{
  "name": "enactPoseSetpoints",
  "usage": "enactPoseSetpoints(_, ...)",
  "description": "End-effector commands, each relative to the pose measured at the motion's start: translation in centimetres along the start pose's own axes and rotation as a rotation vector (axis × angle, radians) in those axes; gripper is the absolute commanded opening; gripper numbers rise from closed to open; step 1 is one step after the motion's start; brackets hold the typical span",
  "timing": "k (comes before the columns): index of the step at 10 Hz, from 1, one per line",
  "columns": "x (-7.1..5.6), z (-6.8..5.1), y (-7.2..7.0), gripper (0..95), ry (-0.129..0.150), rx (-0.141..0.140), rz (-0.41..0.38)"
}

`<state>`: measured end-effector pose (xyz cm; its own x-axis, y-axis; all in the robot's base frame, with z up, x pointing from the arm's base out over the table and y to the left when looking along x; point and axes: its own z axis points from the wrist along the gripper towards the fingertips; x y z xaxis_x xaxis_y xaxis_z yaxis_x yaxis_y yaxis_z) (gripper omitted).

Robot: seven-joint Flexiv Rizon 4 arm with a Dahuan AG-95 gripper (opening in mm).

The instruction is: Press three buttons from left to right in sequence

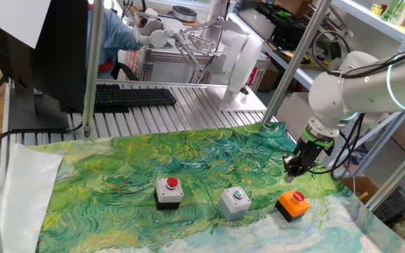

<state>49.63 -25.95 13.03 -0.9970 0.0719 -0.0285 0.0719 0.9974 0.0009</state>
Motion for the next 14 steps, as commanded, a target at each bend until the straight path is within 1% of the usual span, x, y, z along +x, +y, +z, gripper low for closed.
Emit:
enactPoseSetpoints(1, -0.01, 0.01, -0.01, 0.0, -0.002, 0.0, 0.015)
enactPoseSetpoints(8, -0.01, 0.01, -0.01, 0.0, -0.005, -0.003, 0.014)
enactPoseSetpoints(9, -0.01, 0.01, -0.01, 0.0, -0.01, -0.013, 0.035)
enactPoseSetpoints(10, -0.01, 0.01, -0.01, 0.0, -0.012, -0.017, 0.037)
enactPoseSetpoints(14, -0.01, 0.01, -0.01, 0.0, -0.014, -0.018, 0.035)
